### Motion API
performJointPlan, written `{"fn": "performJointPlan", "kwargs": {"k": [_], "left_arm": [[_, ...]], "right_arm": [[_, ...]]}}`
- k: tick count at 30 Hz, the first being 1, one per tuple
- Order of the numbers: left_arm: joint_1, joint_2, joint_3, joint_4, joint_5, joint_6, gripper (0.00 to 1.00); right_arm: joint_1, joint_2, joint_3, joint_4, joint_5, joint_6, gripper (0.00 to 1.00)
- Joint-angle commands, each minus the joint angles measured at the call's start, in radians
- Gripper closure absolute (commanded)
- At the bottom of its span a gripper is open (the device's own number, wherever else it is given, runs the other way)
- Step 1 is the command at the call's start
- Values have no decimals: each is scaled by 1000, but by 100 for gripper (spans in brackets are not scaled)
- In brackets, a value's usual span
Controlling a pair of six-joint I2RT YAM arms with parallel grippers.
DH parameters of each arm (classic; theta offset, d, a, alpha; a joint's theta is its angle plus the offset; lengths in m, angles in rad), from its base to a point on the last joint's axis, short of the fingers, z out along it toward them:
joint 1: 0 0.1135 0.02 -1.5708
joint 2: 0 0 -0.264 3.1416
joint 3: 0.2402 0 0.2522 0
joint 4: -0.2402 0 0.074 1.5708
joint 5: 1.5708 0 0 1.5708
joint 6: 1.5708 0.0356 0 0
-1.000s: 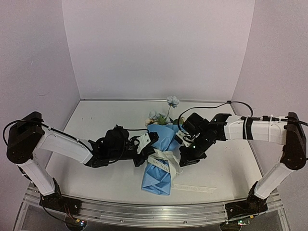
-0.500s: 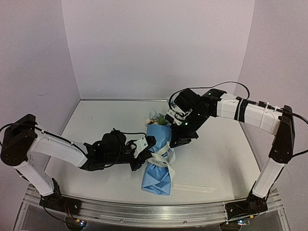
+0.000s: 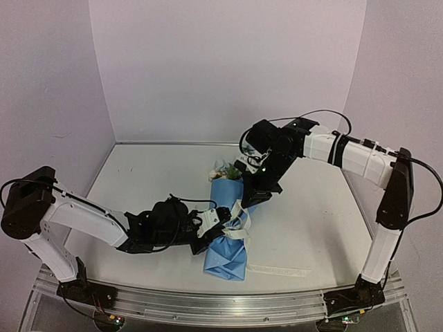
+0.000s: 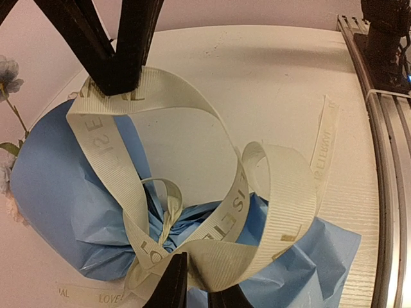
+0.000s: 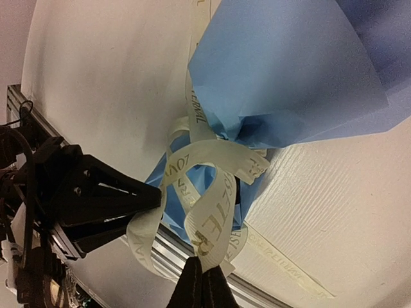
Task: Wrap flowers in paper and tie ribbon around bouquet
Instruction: Cross the half-tied ribbon over the folded bouquet.
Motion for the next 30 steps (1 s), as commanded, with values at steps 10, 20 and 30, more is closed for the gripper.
{"fn": "performJointPlan", "kwargs": {"k": [10, 20, 30], "left_arm": [[-65, -15, 25, -35, -96, 81, 58], [-65, -102, 54, -77, -70, -87, 30], [-64, 21, 127, 48, -49, -101, 39]], "right_arm": [[-21, 65, 118, -49, -77, 43, 100], [-16, 68, 121, -44, -54, 207, 100], [-11, 76, 152, -7, -101, 520, 100]]}}
